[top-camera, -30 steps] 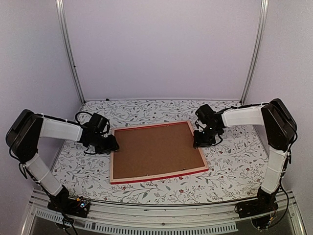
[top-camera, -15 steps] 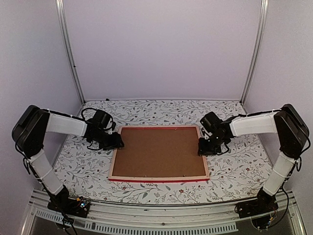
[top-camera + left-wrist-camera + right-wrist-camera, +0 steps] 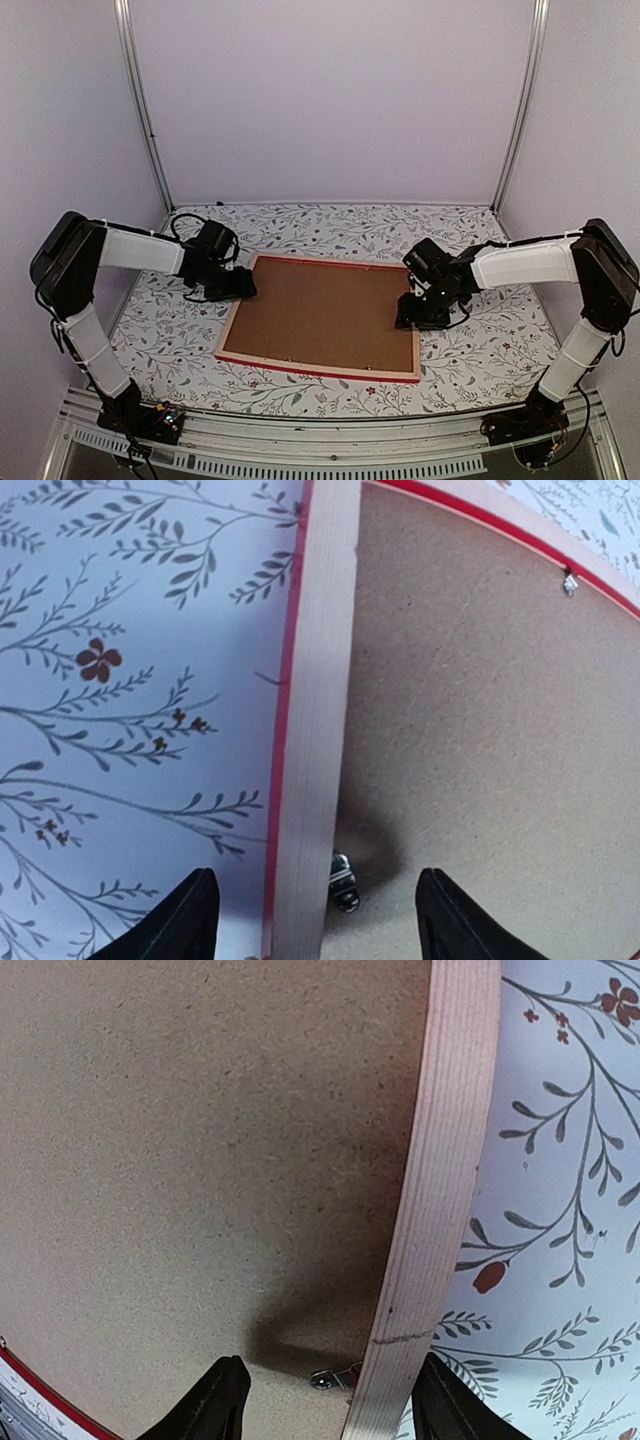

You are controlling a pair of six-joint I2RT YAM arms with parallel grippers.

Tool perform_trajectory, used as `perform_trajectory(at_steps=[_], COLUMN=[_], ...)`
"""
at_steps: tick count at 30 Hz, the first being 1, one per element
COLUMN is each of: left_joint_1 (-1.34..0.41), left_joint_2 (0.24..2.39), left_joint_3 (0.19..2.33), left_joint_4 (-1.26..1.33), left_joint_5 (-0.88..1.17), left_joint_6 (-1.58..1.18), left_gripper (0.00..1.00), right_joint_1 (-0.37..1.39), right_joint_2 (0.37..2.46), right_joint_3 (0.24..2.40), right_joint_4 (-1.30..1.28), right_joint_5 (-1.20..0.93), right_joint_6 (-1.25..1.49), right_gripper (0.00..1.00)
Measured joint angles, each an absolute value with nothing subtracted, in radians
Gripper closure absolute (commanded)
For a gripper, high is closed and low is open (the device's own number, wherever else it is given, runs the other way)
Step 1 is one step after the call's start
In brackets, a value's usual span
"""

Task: Put the photo into the frame
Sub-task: Press the fastener onto the backboard.

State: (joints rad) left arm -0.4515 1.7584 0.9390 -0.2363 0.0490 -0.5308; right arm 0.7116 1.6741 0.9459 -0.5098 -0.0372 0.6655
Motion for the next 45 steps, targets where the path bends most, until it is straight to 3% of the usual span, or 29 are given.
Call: perform_trajectory(at_steps=[15, 22, 27, 41, 45], left_joint_1=[-0.454, -0.458, -0.458, -0.466, -0.467], left_joint_2=[1.731, 1.742, 1.744, 1.755, 1.754], left_joint_3=[0.905, 0.906, 0.906, 0.907, 0.898], left_joint_4=[-0.263, -0.253, -0.247, -0.202, -0.184], left_joint_5=[-0.062, -0.084, -0.104, -0.146, -0.159], left_joint_6=[-0.551, -0.552, -0.558, -0.585, -0.593], left_gripper=[0.52, 0.46, 0.48, 0.70, 0.70], right_joint_1=[0.711, 0.711, 0.711, 0.711, 0.711], right_joint_2=[1.735, 1.741, 1.741, 1.741, 1.741], right_joint_3=[1.001, 1.007, 1.007, 1.007, 1.007], right_joint_4=[-0.516, -0.516, -0.516, -0.506, -0.504], right_joint_5=[-0.031, -0.032, -0.032, -0.040, -0.045], right_joint_6=[0.640, 0.639, 0.639, 0.637, 0.635], right_gripper=[0.41, 0.41, 0.42, 0.43, 0.43])
